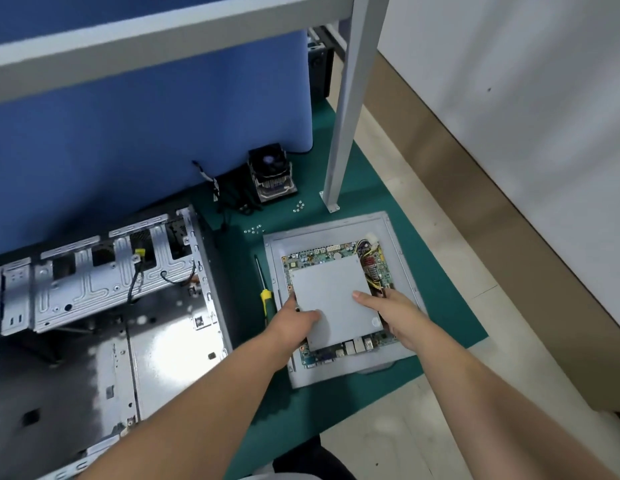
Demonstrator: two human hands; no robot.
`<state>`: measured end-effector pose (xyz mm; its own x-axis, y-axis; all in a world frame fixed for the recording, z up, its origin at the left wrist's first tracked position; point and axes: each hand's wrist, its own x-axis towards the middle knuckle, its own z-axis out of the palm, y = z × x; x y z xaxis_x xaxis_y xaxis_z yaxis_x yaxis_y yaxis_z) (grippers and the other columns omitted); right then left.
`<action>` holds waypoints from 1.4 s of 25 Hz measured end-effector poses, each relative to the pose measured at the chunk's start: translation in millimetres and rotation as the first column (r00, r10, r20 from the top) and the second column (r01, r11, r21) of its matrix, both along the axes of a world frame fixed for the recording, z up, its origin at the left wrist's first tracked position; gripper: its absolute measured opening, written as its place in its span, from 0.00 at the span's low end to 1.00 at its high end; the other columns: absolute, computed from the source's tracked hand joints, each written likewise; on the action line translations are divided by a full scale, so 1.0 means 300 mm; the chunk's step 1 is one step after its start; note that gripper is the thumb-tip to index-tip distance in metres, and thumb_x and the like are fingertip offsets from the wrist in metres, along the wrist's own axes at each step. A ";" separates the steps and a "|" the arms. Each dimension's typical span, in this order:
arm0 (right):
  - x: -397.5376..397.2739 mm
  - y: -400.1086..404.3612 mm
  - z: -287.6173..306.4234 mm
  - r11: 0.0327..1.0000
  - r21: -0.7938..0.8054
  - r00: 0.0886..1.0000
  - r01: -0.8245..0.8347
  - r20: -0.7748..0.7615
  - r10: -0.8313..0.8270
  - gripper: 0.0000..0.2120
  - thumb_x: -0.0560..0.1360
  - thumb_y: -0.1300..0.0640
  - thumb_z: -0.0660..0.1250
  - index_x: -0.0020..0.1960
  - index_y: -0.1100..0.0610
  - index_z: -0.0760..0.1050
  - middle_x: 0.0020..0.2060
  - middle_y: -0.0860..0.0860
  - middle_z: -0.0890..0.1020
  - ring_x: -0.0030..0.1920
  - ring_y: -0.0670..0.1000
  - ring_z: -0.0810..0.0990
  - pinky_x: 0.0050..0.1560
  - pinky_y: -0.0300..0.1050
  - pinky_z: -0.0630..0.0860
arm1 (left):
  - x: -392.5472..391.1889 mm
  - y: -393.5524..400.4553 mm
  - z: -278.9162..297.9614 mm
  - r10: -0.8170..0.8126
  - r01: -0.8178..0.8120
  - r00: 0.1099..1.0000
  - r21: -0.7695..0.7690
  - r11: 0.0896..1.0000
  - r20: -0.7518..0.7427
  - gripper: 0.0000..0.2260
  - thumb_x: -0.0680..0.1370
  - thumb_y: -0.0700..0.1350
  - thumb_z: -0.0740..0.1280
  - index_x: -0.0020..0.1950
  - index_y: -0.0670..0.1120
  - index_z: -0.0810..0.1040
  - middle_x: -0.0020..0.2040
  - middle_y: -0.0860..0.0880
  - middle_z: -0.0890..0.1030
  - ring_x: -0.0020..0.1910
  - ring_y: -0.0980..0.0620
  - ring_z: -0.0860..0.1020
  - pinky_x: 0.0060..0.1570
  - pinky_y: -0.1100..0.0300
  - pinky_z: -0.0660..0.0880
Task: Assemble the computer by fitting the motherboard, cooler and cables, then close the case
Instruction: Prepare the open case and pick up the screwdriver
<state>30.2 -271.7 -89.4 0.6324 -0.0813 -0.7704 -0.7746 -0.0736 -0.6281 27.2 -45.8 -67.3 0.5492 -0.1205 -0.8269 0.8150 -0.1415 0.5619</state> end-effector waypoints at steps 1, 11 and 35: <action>0.002 0.007 -0.003 1.000 0.004 1.000 0.009 0.005 -0.009 0.71 0.50 0.29 0.82 0.82 0.55 0.54 0.79 0.52 0.65 0.76 0.56 0.66 0.77 0.60 0.61 | -0.001 -0.004 -0.004 0.004 -0.004 1.000 -0.004 1.000 -0.002 0.28 0.81 0.41 0.69 0.79 0.54 0.65 0.66 0.50 0.80 0.64 0.45 0.78 0.68 0.46 0.75; -0.070 0.099 0.010 0.995 -0.033 0.985 0.092 0.147 -0.086 0.56 0.65 0.44 0.83 0.82 0.57 0.55 0.77 0.53 0.68 0.69 0.53 0.71 0.67 0.49 0.69 | -0.001 0.023 0.077 0.024 -0.024 0.999 0.000 1.000 0.030 0.29 0.78 0.42 0.72 0.75 0.53 0.64 0.63 0.50 0.79 0.60 0.47 0.78 0.64 0.46 0.77; -0.224 0.996 0.401 0.976 0.010 0.831 -0.215 0.527 0.178 0.26 0.66 0.52 0.83 0.60 0.45 0.77 0.52 0.42 0.87 0.52 0.45 0.86 0.50 0.40 0.82 | -0.198 1.138 0.501 0.136 -0.105 0.968 -0.152 0.983 0.210 0.48 0.54 0.51 0.89 0.68 0.58 0.68 0.54 0.43 0.87 0.53 0.35 0.85 0.46 0.37 0.83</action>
